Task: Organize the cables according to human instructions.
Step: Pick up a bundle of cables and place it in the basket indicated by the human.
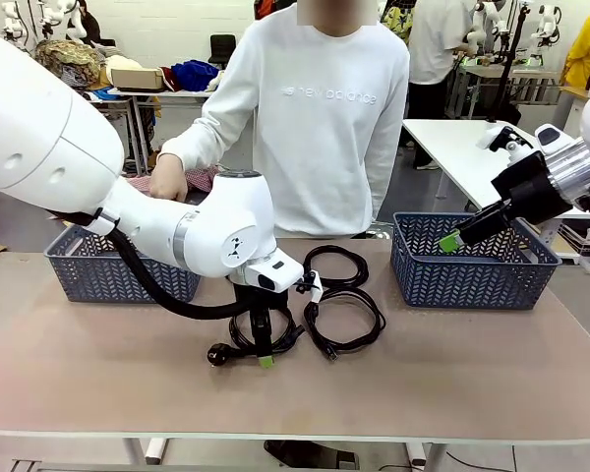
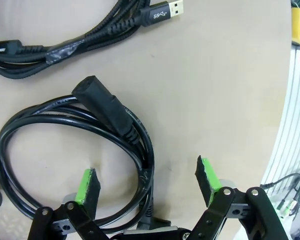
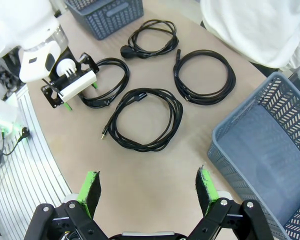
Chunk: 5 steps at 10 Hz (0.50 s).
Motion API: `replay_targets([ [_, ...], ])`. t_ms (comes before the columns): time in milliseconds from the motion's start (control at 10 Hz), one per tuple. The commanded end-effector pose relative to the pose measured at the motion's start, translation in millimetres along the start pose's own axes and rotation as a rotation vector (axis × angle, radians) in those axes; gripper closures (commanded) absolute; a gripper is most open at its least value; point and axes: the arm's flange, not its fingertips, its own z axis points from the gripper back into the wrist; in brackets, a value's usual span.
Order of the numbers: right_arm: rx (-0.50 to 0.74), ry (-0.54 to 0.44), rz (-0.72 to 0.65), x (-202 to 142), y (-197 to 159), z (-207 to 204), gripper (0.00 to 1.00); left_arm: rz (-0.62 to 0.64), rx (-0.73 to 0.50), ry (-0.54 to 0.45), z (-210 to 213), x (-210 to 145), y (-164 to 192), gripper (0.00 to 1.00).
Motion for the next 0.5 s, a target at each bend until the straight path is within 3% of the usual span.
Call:
replay_targets([
  [0, 0.019, -0.020, 0.015, 1.3, -3.2, -0.4, 0.00, 0.017, 0.018, 0.032, -2.7, 0.3, -2.8, 0.00],
  [400, 0.019, -0.020, 0.015, 1.3, -3.2, -0.4, 0.00, 0.010, -0.015, 0.055, -7.2, 8.1, -0.8, 0.00],
])
